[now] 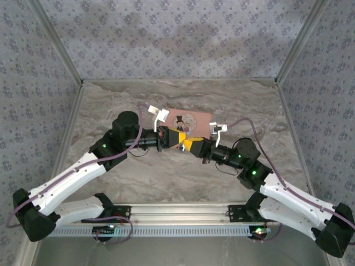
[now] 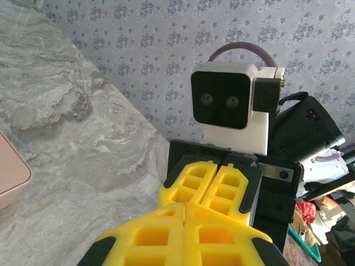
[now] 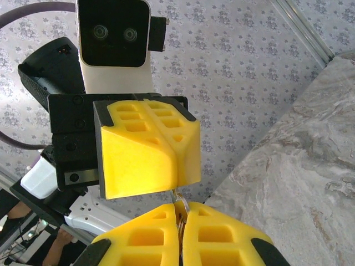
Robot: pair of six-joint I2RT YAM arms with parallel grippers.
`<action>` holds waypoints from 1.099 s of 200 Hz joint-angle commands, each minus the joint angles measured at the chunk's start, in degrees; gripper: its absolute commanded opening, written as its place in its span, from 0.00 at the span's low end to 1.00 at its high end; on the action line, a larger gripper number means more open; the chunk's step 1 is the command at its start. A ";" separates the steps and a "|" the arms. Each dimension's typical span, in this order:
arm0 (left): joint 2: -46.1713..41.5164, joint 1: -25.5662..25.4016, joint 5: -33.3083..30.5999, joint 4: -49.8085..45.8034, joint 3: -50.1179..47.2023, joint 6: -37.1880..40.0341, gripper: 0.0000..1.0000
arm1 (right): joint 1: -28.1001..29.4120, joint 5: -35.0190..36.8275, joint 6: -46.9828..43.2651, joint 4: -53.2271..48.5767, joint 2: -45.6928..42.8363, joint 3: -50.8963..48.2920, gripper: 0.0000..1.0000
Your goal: Unlock the padlock with the key
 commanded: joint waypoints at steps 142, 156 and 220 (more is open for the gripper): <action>-3.47 1.75 -11.35 -10.80 -1.72 2.62 0.98 | -9.08 10.79 -14.30 -34.01 -5.07 8.02 0.00; -3.23 1.65 -12.55 -10.96 -4.63 2.41 0.98 | -10.84 14.02 -17.66 -40.02 -3.94 10.15 0.00; 1.03 1.45 -22.16 4.68 -21.10 -0.21 0.98 | -18.68 20.66 -26.75 -43.36 11.88 17.94 0.00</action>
